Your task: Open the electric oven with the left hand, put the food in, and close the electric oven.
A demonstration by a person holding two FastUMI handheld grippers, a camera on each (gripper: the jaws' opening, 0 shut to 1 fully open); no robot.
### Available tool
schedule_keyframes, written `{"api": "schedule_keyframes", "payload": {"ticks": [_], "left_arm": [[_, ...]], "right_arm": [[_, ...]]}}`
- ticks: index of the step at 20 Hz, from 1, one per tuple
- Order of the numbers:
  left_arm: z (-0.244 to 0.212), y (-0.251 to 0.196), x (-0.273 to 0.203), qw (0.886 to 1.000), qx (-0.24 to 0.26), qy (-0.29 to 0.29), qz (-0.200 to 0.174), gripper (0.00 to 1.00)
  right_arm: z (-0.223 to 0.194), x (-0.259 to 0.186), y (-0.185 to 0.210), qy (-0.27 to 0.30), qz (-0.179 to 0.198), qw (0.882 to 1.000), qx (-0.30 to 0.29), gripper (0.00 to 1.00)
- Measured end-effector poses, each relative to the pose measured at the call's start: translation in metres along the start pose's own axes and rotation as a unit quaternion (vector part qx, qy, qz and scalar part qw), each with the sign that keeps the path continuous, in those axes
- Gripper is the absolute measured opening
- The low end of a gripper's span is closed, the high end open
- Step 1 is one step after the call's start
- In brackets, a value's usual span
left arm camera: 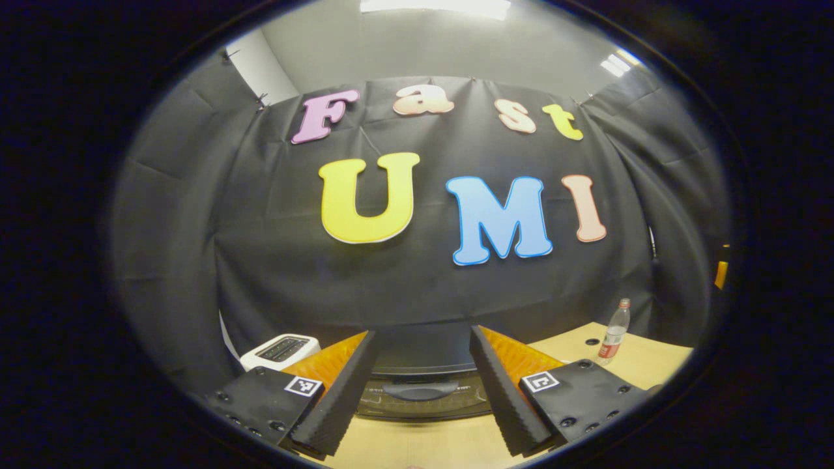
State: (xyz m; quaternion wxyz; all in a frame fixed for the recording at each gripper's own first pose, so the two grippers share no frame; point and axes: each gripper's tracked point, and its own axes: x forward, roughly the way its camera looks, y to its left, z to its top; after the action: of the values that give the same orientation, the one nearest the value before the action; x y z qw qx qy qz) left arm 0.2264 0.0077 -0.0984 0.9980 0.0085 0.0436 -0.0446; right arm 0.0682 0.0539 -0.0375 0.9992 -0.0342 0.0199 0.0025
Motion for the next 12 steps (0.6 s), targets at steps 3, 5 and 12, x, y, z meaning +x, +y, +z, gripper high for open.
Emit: {"api": "schedule_keyframes", "payload": {"ticks": [3, 5, 12], "left_arm": [[-0.027, 0.002, 0.03, 1.0, -0.007, 0.02, -0.012, 1.0], [-0.044, 0.001, 0.046, 0.999, -0.013, 0.035, -0.019, 1.0], [-0.097, -0.002, 0.091, 0.996, -0.017, 0.08, -0.033, 0.98]], "right_arm": [[-0.006, 0.009, 0.005, 0.012, -0.017, 1.0, -0.007, 0.96], [-0.009, 0.013, 0.01, 0.019, -0.025, 0.999, -0.013, 0.96], [-0.019, 0.015, 0.015, 0.042, -0.045, 0.998, -0.024, 0.95]]}}
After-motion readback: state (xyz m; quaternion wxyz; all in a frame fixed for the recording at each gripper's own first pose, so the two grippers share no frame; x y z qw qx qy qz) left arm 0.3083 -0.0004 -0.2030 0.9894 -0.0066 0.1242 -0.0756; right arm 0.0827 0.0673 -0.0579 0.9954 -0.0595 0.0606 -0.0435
